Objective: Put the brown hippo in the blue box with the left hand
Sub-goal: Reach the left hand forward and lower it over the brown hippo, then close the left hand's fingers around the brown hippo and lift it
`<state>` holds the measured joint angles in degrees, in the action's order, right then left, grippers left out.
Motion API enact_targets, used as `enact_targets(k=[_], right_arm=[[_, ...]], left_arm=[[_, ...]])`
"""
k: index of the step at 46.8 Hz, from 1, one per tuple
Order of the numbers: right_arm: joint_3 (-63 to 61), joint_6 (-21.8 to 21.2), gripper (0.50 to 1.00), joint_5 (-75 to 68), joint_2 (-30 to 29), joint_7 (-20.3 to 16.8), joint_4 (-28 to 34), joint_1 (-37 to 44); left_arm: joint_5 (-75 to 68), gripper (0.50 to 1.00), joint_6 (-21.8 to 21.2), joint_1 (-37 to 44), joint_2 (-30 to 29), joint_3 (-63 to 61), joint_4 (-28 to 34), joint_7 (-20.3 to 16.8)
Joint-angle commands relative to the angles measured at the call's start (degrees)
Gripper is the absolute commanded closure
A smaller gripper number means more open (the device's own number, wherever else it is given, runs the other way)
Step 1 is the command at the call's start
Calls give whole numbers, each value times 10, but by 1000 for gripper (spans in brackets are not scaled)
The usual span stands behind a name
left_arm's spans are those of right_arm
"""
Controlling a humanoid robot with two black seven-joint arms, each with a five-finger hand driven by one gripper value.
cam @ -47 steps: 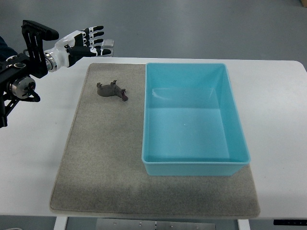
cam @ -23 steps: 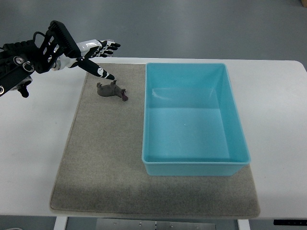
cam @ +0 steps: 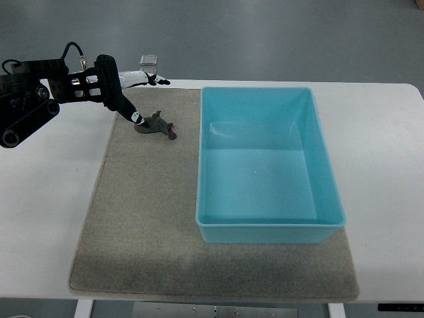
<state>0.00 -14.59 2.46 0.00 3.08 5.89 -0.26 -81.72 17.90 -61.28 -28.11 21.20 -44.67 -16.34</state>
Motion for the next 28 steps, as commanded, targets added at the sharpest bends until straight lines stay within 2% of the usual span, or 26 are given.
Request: enact_targets(k=[1,15,28], right_arm=[[0,0,564,0,0,0,0,0],[0,0,564,0,0,0,0,0],[0,0,564,0,0,0,0,0]], left_arm=[[0,506,7,-1,0,-10,-6,0],[0,506,42,-10,1,-20,-4,-1],[-4,506,42,-12,2,-33,-4,0]])
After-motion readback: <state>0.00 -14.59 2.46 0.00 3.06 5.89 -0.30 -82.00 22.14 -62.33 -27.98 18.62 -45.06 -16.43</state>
